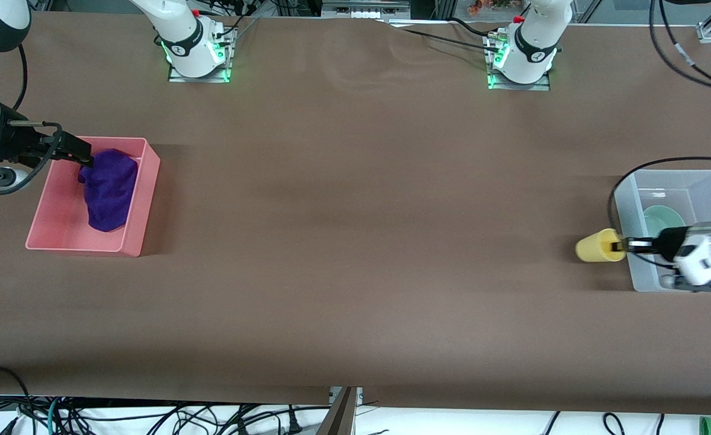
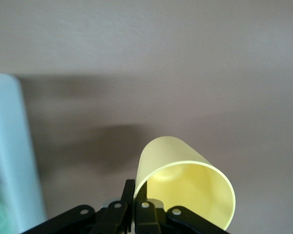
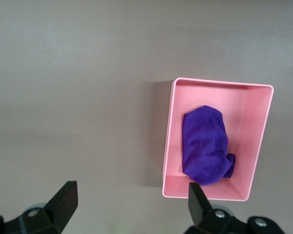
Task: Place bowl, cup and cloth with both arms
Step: 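Carry the yellow cup with the left gripper into the green bowl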
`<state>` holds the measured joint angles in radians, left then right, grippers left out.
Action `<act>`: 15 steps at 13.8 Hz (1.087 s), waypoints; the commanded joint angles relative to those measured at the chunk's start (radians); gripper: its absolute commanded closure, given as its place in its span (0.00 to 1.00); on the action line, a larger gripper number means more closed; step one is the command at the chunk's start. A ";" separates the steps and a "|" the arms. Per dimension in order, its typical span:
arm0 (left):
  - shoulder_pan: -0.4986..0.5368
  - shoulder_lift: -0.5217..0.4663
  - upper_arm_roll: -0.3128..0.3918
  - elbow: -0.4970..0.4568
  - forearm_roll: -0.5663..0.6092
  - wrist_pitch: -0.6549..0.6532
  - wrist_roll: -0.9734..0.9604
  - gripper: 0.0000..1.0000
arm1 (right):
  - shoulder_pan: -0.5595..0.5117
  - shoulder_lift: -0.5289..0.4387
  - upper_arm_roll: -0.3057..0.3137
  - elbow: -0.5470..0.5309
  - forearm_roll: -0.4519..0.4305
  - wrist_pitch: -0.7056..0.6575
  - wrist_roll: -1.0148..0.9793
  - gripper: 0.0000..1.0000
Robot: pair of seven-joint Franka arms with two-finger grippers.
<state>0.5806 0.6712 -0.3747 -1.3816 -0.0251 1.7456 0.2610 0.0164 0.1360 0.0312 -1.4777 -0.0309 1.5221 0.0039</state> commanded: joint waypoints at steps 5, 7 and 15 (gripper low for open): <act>0.142 -0.030 0.013 0.105 0.177 -0.138 0.370 1.00 | -0.003 -0.001 0.007 0.008 -0.012 -0.003 0.011 0.00; 0.176 -0.006 0.023 0.098 0.224 -0.114 0.470 1.00 | -0.003 -0.001 0.006 0.008 -0.012 -0.003 0.010 0.00; 0.228 0.034 0.022 -0.056 0.266 0.143 0.512 0.00 | -0.001 0.002 0.009 0.022 -0.012 -0.008 0.016 0.00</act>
<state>0.8024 0.7341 -0.3415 -1.4186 0.2127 1.8826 0.7571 0.0167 0.1362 0.0316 -1.4759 -0.0309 1.5226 0.0039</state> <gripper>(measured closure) 0.916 0.000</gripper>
